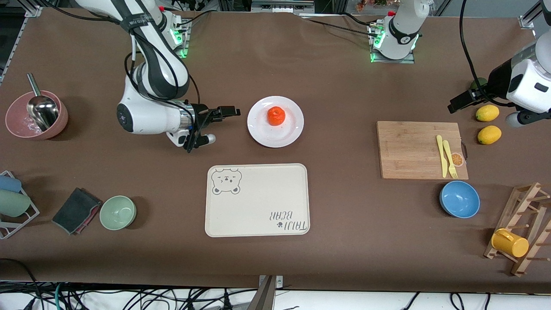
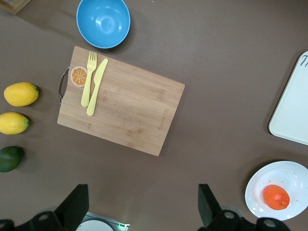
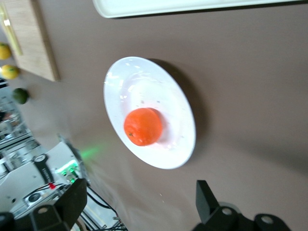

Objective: Place orange and plate with both arms
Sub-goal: 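Grasp the white plate rim with the right gripper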

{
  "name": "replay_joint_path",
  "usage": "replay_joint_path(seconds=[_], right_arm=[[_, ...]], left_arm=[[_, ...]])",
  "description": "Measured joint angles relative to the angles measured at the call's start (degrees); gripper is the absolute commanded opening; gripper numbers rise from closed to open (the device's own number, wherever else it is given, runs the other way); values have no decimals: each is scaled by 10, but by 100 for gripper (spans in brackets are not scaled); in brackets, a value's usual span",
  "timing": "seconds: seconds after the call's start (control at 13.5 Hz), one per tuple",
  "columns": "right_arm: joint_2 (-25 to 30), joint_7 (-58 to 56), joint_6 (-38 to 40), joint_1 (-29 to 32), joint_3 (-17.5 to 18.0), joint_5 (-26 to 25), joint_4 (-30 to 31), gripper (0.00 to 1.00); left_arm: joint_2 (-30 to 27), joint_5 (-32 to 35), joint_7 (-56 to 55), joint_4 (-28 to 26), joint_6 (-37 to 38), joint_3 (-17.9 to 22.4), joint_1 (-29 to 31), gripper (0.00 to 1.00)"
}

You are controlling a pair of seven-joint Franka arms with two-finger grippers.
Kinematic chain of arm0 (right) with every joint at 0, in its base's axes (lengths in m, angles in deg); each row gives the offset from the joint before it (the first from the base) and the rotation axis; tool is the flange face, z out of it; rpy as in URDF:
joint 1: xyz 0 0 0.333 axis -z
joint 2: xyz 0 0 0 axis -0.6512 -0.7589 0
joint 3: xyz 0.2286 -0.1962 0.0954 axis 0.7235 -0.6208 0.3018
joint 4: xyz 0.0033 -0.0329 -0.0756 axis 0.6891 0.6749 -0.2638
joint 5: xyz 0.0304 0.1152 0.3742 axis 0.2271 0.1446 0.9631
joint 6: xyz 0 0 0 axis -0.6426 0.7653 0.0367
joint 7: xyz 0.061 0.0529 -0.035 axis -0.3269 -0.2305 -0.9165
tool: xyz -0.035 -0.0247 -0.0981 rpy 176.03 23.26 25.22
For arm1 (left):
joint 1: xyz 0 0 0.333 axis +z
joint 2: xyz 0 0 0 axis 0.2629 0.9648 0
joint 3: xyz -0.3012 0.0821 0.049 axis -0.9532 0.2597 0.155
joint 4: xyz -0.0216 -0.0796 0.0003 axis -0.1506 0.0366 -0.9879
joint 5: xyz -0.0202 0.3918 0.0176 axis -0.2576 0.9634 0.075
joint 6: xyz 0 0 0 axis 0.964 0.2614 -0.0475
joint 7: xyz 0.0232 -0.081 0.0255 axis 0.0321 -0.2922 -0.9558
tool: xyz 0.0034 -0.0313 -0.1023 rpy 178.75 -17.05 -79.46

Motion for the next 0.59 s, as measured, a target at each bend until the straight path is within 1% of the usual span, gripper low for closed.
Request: replay_joint_path(seconds=[0.15, 0.37, 0.59], right_arm=[[-16, -80, -14, 1, -1, 67, 13, 100], [-45, -195, -44, 1, -1, 149, 35, 100], [-83, -309, -52, 0, -1, 232, 49, 100]], left_arm=[[0, 0, 0, 0, 0, 1, 0, 100], [0, 0, 0, 0, 0, 1, 0, 100], [0, 0, 0, 0, -1, 1, 0, 100]])
